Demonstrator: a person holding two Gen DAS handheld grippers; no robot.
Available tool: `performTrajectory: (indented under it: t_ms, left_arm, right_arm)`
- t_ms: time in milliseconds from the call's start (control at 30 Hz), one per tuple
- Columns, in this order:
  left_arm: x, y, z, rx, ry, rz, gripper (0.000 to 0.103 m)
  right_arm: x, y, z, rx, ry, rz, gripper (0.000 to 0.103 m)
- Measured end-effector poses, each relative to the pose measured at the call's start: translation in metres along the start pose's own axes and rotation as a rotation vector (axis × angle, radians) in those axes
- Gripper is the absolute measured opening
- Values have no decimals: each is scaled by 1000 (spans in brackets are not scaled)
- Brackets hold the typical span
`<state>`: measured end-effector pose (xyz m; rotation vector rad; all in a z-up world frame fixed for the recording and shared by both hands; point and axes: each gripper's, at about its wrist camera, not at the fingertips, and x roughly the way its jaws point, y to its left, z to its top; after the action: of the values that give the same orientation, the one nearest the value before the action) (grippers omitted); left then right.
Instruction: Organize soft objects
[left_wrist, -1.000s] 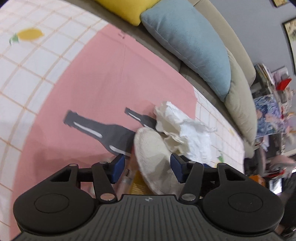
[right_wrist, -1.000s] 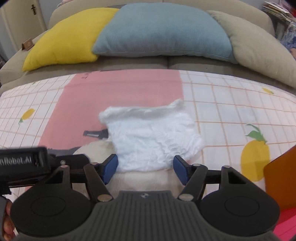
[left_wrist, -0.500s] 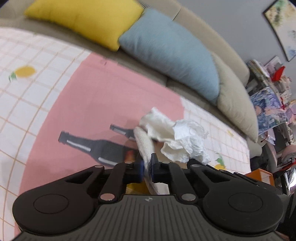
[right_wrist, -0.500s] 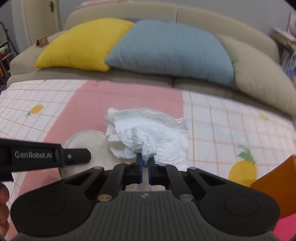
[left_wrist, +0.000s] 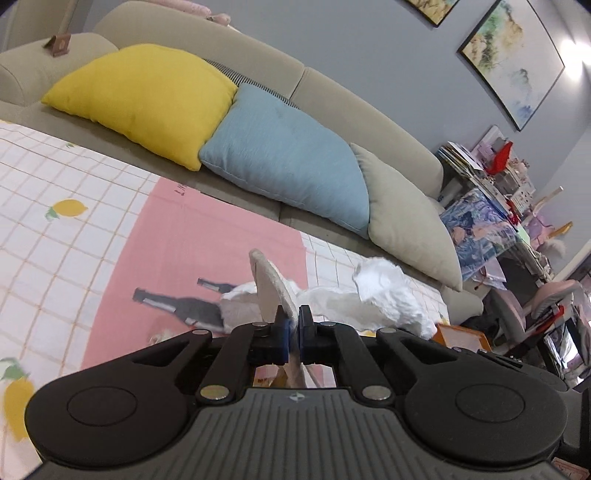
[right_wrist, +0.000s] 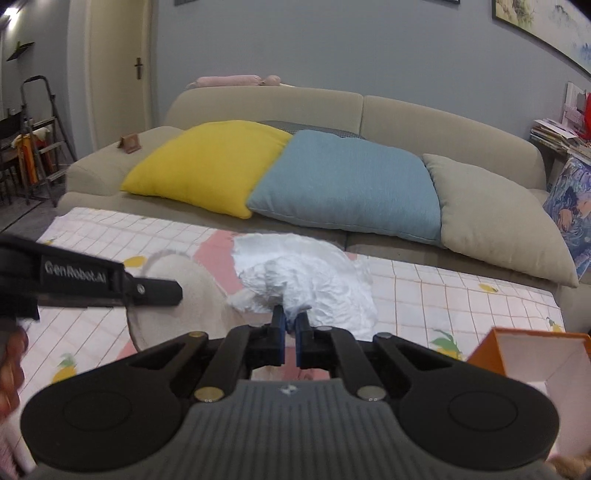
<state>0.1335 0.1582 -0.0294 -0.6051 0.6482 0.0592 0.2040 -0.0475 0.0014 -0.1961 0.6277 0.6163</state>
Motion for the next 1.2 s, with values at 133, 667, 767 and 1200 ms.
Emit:
performTrajectory:
  t_ms: [133,667,767,1200]
  left_arm:
    - [-18,5,-21,8,20,36,4]
    - [-7,44,-84,-94,250,71,10]
    - [-4,45,-88,-92,262,50,30]
    - [13,24,-96,140,271,176,10]
  right_arm:
    - [-26,8,-27,-10,39,47,2]
    - [-21,13,-123,-56,333,67,3]
    - [-22,16,-121,-85,322,87,8]
    - [-8,39,-116,-689,286,214,69]
